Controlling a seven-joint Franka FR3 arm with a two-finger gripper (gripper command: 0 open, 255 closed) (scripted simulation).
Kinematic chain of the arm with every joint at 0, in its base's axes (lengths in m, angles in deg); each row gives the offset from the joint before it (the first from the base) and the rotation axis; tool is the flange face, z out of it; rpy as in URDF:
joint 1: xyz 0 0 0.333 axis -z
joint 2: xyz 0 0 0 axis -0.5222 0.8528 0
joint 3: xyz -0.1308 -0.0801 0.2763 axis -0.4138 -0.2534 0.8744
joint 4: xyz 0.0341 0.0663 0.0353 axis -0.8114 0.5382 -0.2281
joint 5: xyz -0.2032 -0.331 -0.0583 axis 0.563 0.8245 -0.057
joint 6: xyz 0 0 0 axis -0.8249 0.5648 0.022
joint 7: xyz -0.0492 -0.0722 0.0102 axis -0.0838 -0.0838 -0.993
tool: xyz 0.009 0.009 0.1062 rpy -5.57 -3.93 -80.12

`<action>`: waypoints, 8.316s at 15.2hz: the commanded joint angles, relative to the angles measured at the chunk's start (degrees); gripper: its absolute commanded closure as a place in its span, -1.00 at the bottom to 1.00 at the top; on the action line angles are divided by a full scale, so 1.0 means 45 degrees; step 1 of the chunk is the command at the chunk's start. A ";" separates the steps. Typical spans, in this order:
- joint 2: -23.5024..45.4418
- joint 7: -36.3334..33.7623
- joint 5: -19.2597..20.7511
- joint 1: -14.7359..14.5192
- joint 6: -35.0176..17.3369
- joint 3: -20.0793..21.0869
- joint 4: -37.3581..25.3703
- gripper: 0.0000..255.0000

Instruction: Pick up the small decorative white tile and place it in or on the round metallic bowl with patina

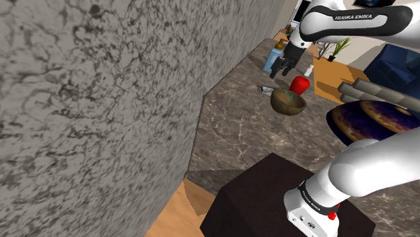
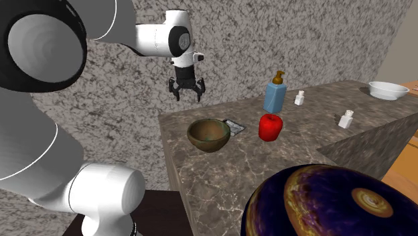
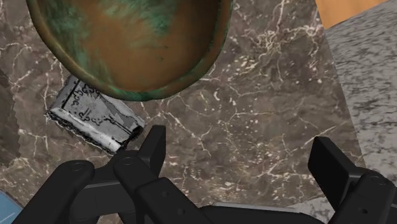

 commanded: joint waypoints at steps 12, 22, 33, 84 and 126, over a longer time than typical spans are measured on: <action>0.6059 0.4474 -0.3079 0.0584 -0.1401 -0.2059 -0.4641 -1.00; 0.9694 0.6370 -0.5191 0.1914 -0.1235 -0.1891 -0.8073 -1.00; 1.0085 0.6500 -0.5406 0.1951 -0.1805 -0.1780 -0.7861 -1.00; 0.6193 1.6526 -0.3458 0.2648 -0.4760 -0.1407 -0.1561 -1.00; 0.5566 1.6215 -0.3120 0.2607 -0.3399 -0.1479 -0.2444 1.00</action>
